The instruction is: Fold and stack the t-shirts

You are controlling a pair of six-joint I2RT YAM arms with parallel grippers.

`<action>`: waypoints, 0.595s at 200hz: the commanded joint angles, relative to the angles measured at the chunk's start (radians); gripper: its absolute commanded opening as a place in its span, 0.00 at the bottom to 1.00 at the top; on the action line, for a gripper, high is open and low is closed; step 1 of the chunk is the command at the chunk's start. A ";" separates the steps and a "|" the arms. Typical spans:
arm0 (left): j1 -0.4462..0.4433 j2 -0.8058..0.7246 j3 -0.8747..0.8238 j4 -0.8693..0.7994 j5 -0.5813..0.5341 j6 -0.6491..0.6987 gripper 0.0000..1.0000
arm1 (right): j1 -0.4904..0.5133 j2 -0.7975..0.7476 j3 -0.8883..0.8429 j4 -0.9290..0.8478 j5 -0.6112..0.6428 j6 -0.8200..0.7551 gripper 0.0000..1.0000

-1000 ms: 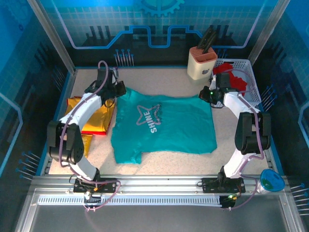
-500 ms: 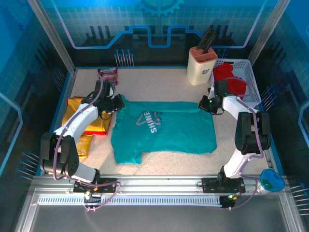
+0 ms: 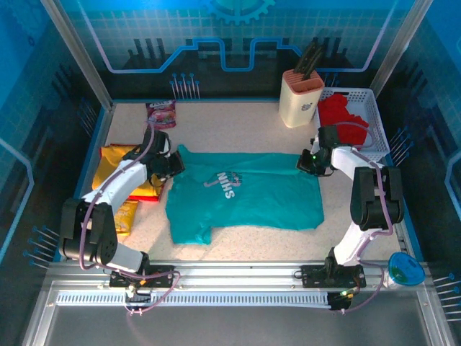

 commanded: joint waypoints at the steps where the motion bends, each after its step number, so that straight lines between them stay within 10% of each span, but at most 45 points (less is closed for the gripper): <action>1: 0.012 -0.009 -0.016 -0.007 -0.002 -0.017 0.00 | -0.014 0.015 -0.012 -0.018 0.024 -0.009 0.16; 67: 0.018 0.026 0.004 -0.009 0.002 -0.008 0.00 | -0.014 -0.082 -0.038 -0.042 0.040 0.010 0.66; 119: 0.025 0.032 -0.005 -0.004 0.014 -0.008 0.00 | -0.018 -0.166 -0.086 -0.048 0.202 0.035 0.67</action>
